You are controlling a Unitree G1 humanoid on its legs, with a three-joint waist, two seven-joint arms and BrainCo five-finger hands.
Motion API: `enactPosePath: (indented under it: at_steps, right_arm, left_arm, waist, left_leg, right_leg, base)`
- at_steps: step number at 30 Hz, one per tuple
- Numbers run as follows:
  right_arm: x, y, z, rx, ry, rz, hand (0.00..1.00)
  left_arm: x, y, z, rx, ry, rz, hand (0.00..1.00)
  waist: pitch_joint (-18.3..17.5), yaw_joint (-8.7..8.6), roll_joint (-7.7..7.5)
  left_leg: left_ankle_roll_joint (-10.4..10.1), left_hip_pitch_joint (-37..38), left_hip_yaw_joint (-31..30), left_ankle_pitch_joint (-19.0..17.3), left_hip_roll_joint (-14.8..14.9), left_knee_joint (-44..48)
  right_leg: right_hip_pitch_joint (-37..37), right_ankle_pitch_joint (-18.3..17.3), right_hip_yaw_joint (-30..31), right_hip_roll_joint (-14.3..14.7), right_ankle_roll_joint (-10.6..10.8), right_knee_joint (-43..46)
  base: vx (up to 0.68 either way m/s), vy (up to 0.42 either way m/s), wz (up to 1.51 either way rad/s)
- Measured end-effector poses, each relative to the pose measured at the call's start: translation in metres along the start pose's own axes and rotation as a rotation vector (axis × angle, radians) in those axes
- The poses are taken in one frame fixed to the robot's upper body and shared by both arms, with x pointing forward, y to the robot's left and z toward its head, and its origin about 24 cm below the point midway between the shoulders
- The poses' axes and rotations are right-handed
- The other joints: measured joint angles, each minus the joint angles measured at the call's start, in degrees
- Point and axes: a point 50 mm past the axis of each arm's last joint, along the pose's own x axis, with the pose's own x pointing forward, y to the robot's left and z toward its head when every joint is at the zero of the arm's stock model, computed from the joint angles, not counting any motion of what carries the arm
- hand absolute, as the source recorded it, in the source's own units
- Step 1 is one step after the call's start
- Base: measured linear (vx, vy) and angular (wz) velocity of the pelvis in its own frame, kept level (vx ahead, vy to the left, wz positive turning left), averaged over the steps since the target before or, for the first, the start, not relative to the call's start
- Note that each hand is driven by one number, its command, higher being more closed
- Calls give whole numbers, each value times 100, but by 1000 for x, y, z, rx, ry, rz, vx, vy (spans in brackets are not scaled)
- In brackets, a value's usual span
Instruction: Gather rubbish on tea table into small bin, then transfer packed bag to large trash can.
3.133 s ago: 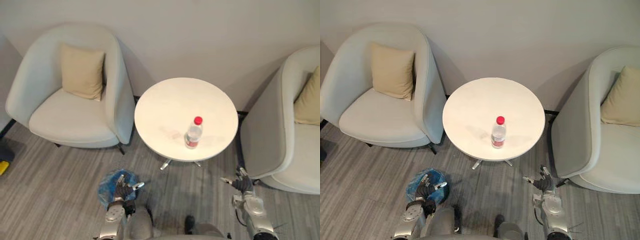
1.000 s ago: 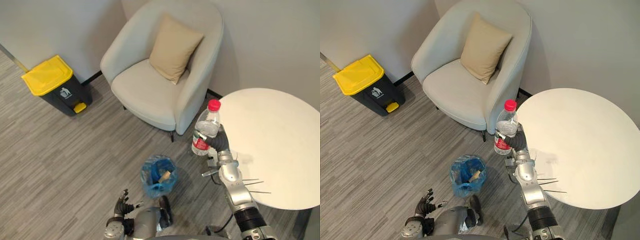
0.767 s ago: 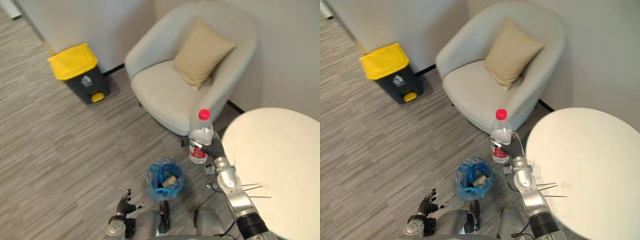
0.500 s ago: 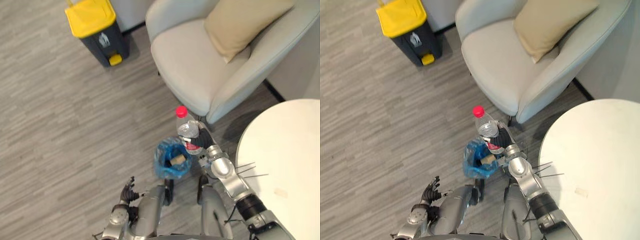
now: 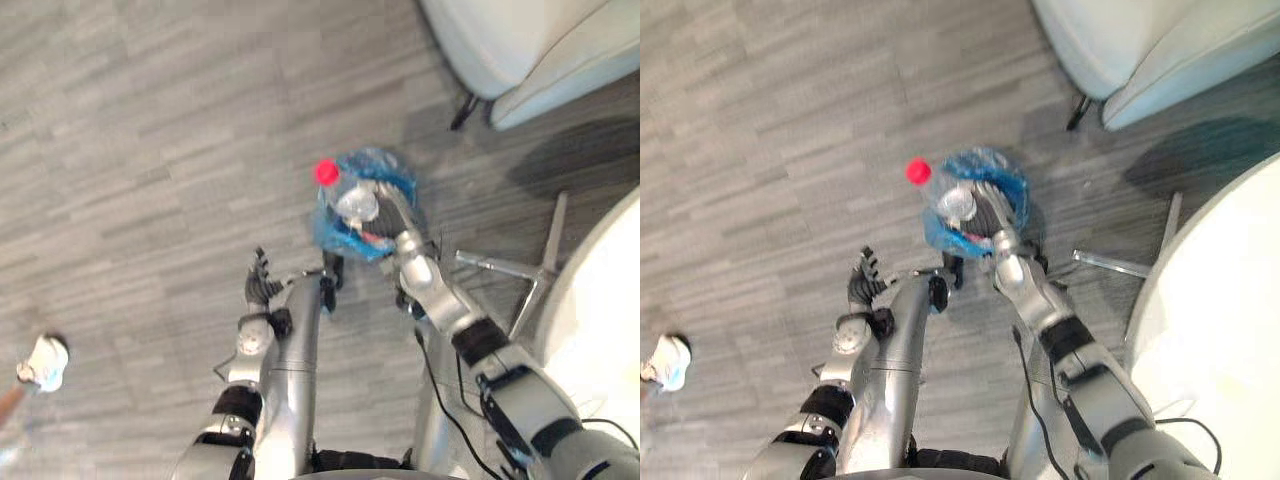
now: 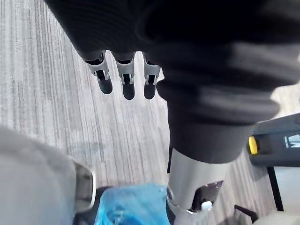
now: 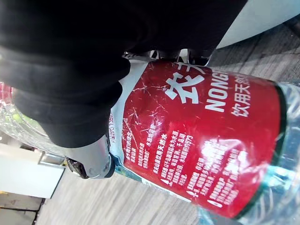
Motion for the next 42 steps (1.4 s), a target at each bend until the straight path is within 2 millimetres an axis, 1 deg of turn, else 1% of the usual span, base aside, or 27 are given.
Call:
enactPosePath:
  at_steps: [2,3,6,9,12,15,18,19,22,25,27,28,30,32,35,38,39,42]
  right_arm:
    - [4,-6,-10,-44,38,-5,100]
    - [6,-10,-15,-65,56,-18,0]
    - [10,-19,-20,-70,87,-57,0]
    - [11,-25,-25,-71,118,-96,0]
    - [13,-29,-25,-65,119,-130,0]
    - [15,-34,-18,-52,92,-162,0]
    - [17,-42,-4,-19,28,-212,0]
    - [15,-42,1,-5,5,-221,0]
    - [3,-36,11,48,-41,-228,0]
    - [-13,-24,12,93,-56,-205,0]
    - [-22,-15,9,98,-51,-169,0]
    - [-27,-10,8,95,-48,-144,0]
    - [-36,2,2,43,-42,-63,0]
    - [-39,12,-3,-5,-37,1,0]
    - [-42,24,-10,-39,-3,59,0]
    - [-42,29,-16,-82,18,92,0]
    - [-41,30,-18,-96,23,99,0]
    - [-40,31,-23,-111,44,112,0]
  left_arm:
    - [3,-2,11,-10,-38,-3,0]
    - [5,-2,15,-11,-54,-5,0]
    - [8,-1,24,-11,-91,-4,0]
    - [9,0,26,-8,-102,-4,0]
    - [9,0,27,-9,-107,-4,0]
    - [10,2,28,-3,-110,-3,0]
    - [11,4,29,9,-110,-2,0]
    - [11,5,28,17,-105,-4,0]
    - [11,8,24,37,-80,-3,0]
    - [8,13,18,62,-62,3,0]
    - [6,18,14,89,-51,7,0]
    - [5,19,12,98,-47,7,0]
    - [4,18,8,113,-32,1,0]
    - [3,18,6,115,-23,0,0]
    - [2,17,3,114,-11,2,0]
    - [2,16,1,112,-7,5,0]
    - [2,17,0,114,-3,6,0]
    - [1,15,-5,112,21,7,0]
  waist:
    - [2,44,1]
    - [2,87,1]
    - [1,116,0]
    - [1,105,-1]
    - [-4,103,-10]
    - [-19,71,-41]
    - [-26,-18,-61]
    - [-44,-41,-100]
    - [-104,-89,-271]
    - [-239,-109,-512]
    - [-310,-194,-602]
    - [-334,-193,-635]
    - [-343,-197,-650]
    - [-343,-193,-650]
    - [-343,-188,-650]
    - [-344,-176,-650]
    - [-344,-177,-650]
    - [-347,-171,-650]
  left_leg:
    - [-23,-257,-11,15,-11,165]
    - [-23,-366,-21,15,-22,229]
    - [-22,-565,-48,16,-20,232]
    - [-65,-626,-46,44,1,148]
    - [-83,-623,-23,109,14,65]
    - [-102,-623,-12,139,37,42]
    - [-19,-595,14,235,71,-68]
    - [-9,-560,31,242,93,-91]
    - [-10,-380,26,241,145,-164]
    - [-62,-148,30,270,220,-352]
    - [-85,-11,27,285,223,-488]
    - [-102,42,26,296,230,-548]
    - [-149,195,35,328,238,-736]
    - [-192,275,44,363,238,-869]
    - [-167,364,46,478,227,-1017]
    - [-168,403,46,527,213,-1125]
    - [-164,431,39,533,213,-1141]
    - [-185,601,36,567,204,-1260]
  right_leg:
    - [-242,-59,-5,-63,16,207]
    - [-345,-79,-3,-85,2,291]
    - [-529,-82,-26,-87,3,326]
    - [-561,-87,-86,-109,-3,300]
    - [-569,-86,-104,-124,-4,261]
    - [-568,-83,-109,-104,-7,222]
    - [-543,-49,-135,-74,-29,118]
    - [-516,1,-136,-58,-108,84]
    - [-346,11,-137,23,-124,-13]
    - [-134,41,-163,124,-98,-228]
    - [2,50,-199,129,-89,-338]
    - [53,59,-213,139,-84,-399]
    - [203,98,-245,159,-46,-568]
    - [286,170,-277,164,-107,-700]
    - [380,187,-321,164,-117,-806]
    - [405,208,-341,161,-145,-870]
    - [437,231,-355,162,-186,-880]
    - [586,243,-374,162,-207,-947]
  base:
    - [-67,9,18]
    - [-53,17,12]
    - [-49,23,9]
    - [-37,14,17]
    - [-27,13,8]
    - [-10,18,-2]
    - [-3,7,-2]
    - [-6,17,-9]
    - [-16,18,-11]
    - [-26,5,-13]
    - [0,0,0]
    - [0,0,0]
    - [0,0,0]
    - [-7,5,2]
    - [-4,7,5]
    - [-2,0,4]
    - [0,0,0]
    - [-21,-17,4]
